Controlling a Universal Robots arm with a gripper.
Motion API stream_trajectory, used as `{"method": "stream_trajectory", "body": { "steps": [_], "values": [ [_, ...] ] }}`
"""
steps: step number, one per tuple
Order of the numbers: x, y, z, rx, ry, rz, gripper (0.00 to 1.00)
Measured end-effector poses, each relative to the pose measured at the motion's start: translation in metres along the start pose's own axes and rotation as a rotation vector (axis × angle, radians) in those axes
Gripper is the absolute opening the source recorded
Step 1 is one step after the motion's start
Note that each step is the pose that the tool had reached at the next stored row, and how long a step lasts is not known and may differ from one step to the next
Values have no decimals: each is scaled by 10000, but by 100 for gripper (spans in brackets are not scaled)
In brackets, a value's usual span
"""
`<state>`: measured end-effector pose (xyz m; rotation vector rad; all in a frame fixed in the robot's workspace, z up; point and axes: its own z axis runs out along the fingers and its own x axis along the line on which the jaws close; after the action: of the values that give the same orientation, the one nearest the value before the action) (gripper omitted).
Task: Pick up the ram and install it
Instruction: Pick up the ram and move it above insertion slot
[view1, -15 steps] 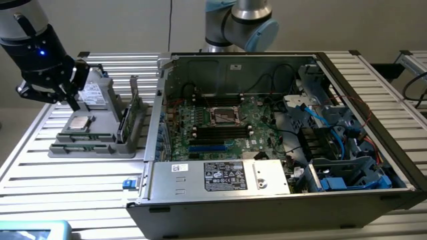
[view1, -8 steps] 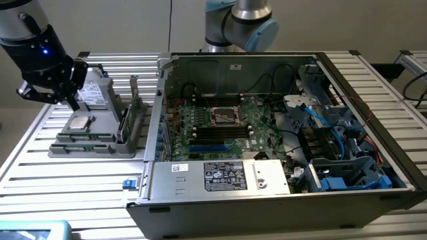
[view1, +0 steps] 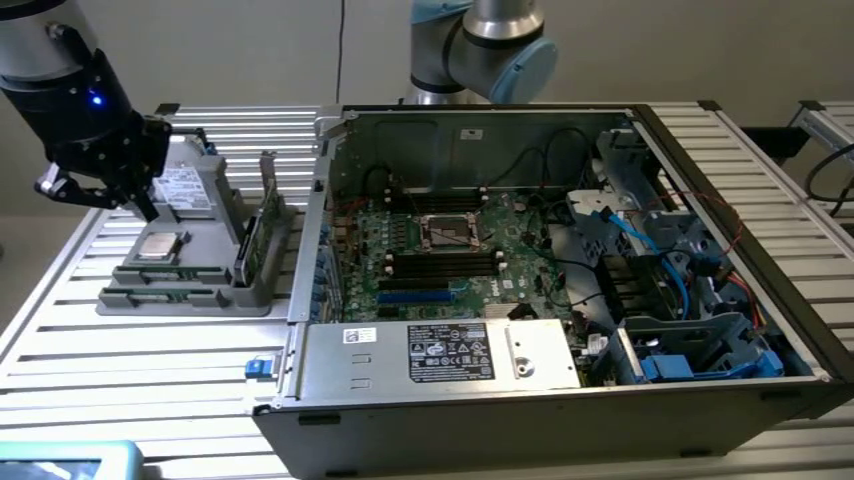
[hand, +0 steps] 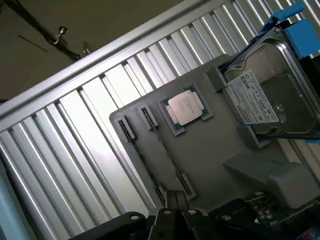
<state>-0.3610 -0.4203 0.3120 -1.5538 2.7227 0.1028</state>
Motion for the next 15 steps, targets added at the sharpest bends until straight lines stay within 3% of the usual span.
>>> {"method": "stream_trajectory", "body": {
  "steps": [15],
  "values": [
    [0,-1,0,-49,126,-2718,11]
  ]
}}
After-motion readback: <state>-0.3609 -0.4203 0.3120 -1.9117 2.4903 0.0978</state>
